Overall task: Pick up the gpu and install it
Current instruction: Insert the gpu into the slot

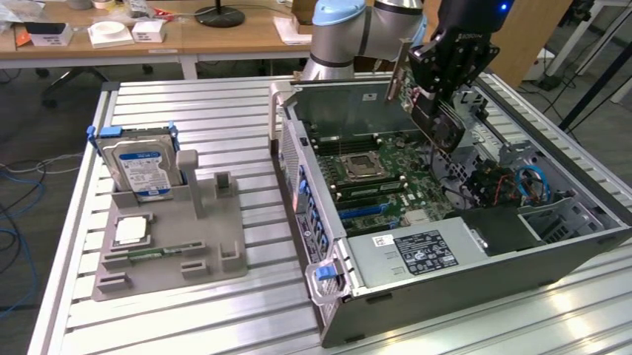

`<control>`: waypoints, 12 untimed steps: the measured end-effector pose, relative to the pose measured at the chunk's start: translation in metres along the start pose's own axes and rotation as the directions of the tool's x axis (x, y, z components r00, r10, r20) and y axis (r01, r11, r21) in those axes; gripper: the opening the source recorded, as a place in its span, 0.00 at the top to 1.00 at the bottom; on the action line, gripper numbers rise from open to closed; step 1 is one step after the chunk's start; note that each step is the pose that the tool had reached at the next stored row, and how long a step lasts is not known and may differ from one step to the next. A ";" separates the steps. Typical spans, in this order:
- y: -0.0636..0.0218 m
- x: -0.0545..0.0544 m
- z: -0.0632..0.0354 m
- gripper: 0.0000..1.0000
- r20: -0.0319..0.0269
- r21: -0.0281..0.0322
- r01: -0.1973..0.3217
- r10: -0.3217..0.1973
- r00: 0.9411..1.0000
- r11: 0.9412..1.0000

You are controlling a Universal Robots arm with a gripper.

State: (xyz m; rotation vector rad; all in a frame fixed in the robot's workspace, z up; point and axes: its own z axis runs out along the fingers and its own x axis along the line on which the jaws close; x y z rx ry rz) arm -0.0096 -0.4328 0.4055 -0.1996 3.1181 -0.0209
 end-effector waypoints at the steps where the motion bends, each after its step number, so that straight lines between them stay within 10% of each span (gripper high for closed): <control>1: 0.0000 0.000 0.0000 0.74 0.000 0.000 0.002 -0.002 1.000 1.000; 12: 0.0000 0.000 0.0000 0.74 0.000 0.000 0.022 -0.022 1.000 1.000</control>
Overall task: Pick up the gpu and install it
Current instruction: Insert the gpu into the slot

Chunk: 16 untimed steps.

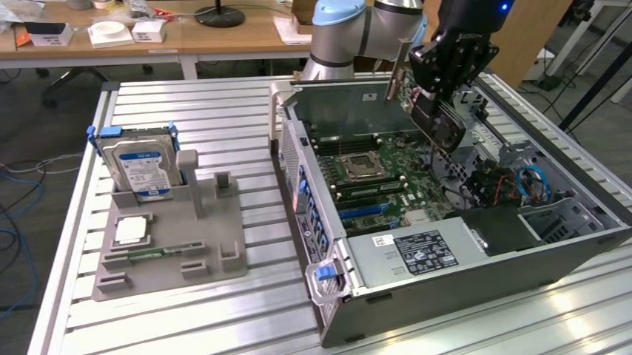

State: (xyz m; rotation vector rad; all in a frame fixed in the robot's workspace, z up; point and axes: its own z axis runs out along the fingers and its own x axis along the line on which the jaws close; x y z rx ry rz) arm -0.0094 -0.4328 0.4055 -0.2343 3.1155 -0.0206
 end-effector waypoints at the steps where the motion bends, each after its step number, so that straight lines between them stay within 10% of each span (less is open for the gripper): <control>1: 0.0000 0.000 0.0000 0.74 0.000 0.000 0.002 -0.002 1.000 1.000; 16: -0.0001 -0.001 0.0000 0.74 0.000 0.000 0.025 -0.025 1.000 1.000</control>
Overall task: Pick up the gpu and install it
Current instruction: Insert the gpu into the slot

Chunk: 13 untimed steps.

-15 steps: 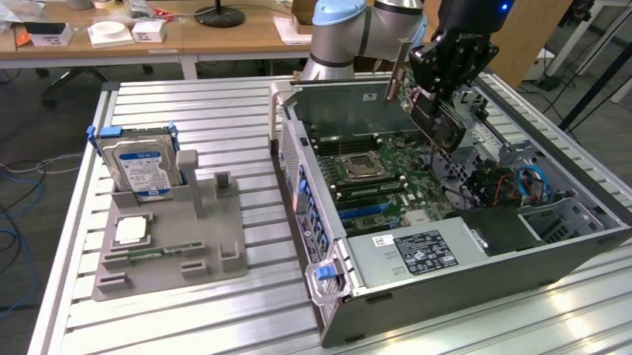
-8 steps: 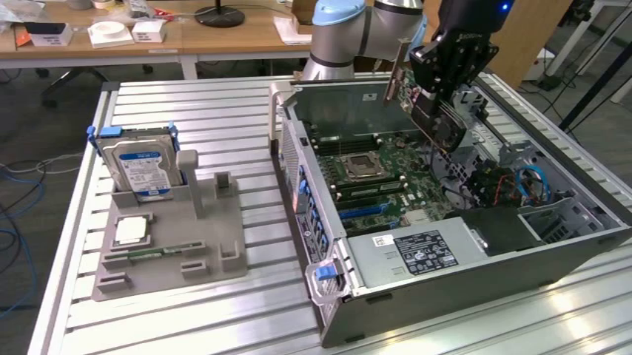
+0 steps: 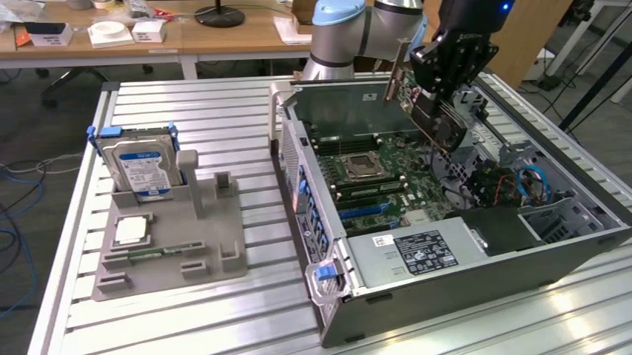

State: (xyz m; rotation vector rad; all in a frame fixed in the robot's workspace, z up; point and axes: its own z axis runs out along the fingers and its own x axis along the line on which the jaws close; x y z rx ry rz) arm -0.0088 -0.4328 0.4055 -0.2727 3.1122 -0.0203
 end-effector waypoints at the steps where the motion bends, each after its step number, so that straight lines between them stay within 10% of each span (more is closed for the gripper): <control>1: 0.0000 0.000 0.0000 0.74 0.000 0.000 0.002 -0.002 1.000 1.000; 13: -0.0002 -0.001 0.0000 0.74 0.000 0.000 0.021 -0.021 1.000 1.000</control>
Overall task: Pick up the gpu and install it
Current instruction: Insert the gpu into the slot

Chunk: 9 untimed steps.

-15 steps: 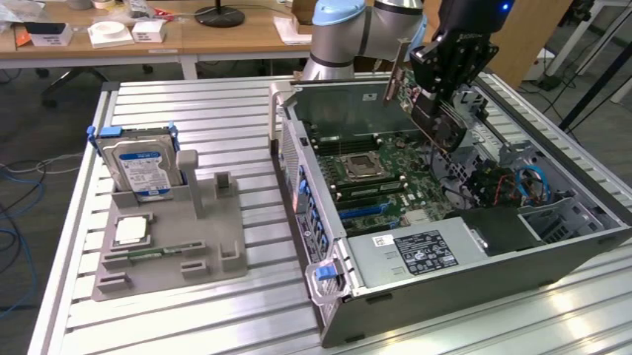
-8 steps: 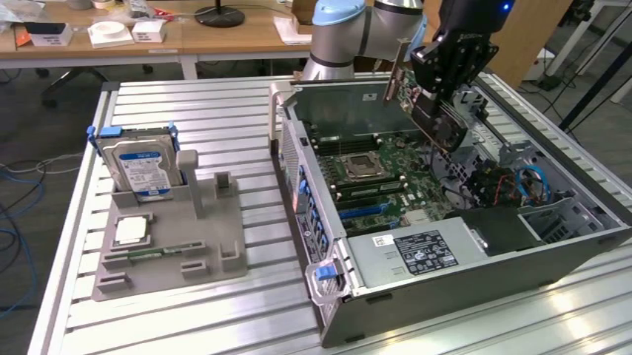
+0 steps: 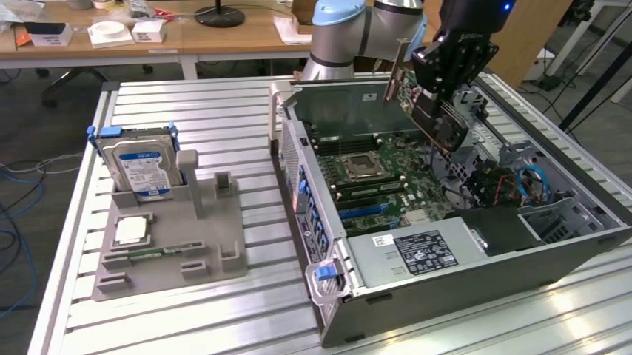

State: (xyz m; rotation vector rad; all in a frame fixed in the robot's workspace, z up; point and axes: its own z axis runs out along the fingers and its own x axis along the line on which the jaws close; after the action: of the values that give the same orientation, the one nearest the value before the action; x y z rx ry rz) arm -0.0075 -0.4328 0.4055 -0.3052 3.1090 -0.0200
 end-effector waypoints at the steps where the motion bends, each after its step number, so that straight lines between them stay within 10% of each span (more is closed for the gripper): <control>1: 0.0000 0.000 0.0000 0.74 0.000 0.000 0.002 -0.002 1.000 1.000; 9: -0.0002 -0.001 0.0000 0.74 0.000 0.000 0.016 -0.016 1.000 1.000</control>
State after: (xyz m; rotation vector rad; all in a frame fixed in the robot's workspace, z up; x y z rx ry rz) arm -0.0065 -0.4328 0.4055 -0.3303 3.1064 -0.0198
